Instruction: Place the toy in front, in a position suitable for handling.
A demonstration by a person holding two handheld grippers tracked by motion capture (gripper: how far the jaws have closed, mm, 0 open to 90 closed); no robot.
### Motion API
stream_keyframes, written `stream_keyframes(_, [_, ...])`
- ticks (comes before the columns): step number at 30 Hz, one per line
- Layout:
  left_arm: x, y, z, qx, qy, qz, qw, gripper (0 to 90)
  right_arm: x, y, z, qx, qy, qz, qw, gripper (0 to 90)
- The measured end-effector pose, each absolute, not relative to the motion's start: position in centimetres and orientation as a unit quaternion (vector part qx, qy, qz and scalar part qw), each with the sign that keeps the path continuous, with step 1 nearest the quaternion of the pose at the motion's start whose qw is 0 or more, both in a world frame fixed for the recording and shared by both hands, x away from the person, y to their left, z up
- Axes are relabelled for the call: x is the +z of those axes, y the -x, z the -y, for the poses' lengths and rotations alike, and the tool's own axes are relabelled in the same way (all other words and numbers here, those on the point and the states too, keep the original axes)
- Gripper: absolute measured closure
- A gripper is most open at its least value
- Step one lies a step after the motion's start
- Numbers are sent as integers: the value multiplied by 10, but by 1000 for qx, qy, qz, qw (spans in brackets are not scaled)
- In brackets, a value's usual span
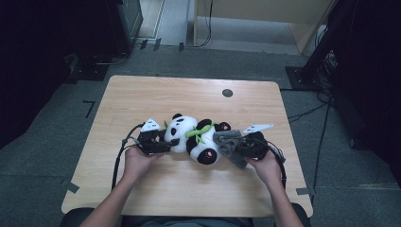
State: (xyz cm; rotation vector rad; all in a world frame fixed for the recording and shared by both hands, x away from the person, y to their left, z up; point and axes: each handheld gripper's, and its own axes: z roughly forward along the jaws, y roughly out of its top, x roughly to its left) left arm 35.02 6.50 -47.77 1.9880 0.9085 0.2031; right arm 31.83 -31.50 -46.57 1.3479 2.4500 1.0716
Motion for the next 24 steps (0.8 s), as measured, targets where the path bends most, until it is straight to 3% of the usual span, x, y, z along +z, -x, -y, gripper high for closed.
stream_keyframes(7, [-478,-350,-64,84,-806,-369,455,354,-448,-317,340,408,-485,-766,106,792])
stream_keyframes(11, [-477,-349,-64,86,-806,-369,454,355,-420,-311,340,468,-470,-737,129,798])
stream_keyframes(18, [-477,-349,-63,88,-807,-370,452,356,-401,-309,301,479,-415,-764,124,799])
stream_keyframes(24, [-476,-347,-62,92,-808,-371,450,358,-411,-320,249,458,-376,-799,98,787])
